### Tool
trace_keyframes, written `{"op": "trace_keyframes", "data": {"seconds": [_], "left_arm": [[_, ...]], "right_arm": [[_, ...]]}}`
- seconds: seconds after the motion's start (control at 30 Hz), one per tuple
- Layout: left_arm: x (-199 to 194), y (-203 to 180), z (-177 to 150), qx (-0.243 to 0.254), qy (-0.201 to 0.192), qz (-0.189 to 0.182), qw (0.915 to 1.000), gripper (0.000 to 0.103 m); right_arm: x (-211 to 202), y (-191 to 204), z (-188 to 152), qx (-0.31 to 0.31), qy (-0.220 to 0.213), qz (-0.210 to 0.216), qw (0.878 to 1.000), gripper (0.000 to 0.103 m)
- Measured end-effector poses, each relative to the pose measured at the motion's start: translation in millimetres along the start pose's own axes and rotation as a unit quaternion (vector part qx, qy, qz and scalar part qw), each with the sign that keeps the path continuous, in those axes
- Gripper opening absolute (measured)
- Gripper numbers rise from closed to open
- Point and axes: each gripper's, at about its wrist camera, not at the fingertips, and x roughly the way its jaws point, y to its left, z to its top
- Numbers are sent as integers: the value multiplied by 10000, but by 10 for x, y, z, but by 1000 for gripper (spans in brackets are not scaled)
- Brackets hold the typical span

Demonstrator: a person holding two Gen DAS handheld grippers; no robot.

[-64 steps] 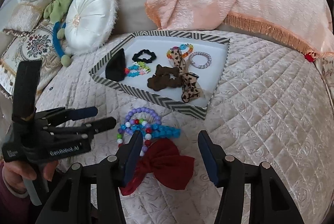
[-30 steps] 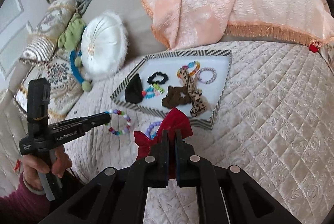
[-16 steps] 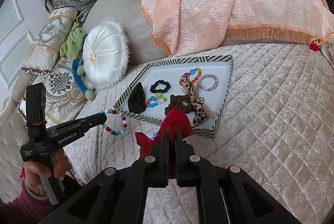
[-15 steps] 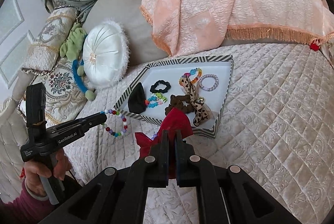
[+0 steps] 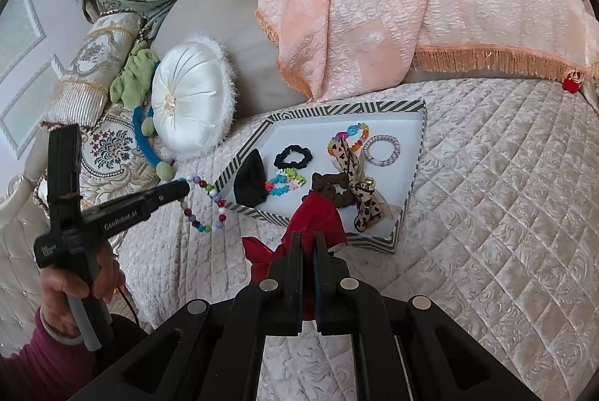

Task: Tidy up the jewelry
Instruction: 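Carry the bracelet and red bow into the tray and open both grippers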

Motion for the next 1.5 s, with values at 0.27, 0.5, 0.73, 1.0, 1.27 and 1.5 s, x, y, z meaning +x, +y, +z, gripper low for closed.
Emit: {"op": "trace_keyframes", "data": {"seconds": [0.27,0.5,0.73,1.0,1.27,1.5], "left_arm": [[151,57,186,37,11,183,9998,7],[358,107,430,88,14,341,9994,7],[618,158,654,142,80,463,9988,7],[980,328,1002,-144,184,475,9986,7],[1304,394,1182,-156,293,610,9976,7],[1455,421,1183,-165,375,597,9974,7]], "right_arm": [[89,70,109,-104,26,-18,9999,4],[187,145,358,-282,0,-109,9995,4],[441,176,728,-621,61,-302,9976,4],[830,143,1129,-720,98,-348,9967,4],[1229,116,1293,-759,298,-254,9963,4],[1404,95,1296,-754,420,-193,9961,4]]}}
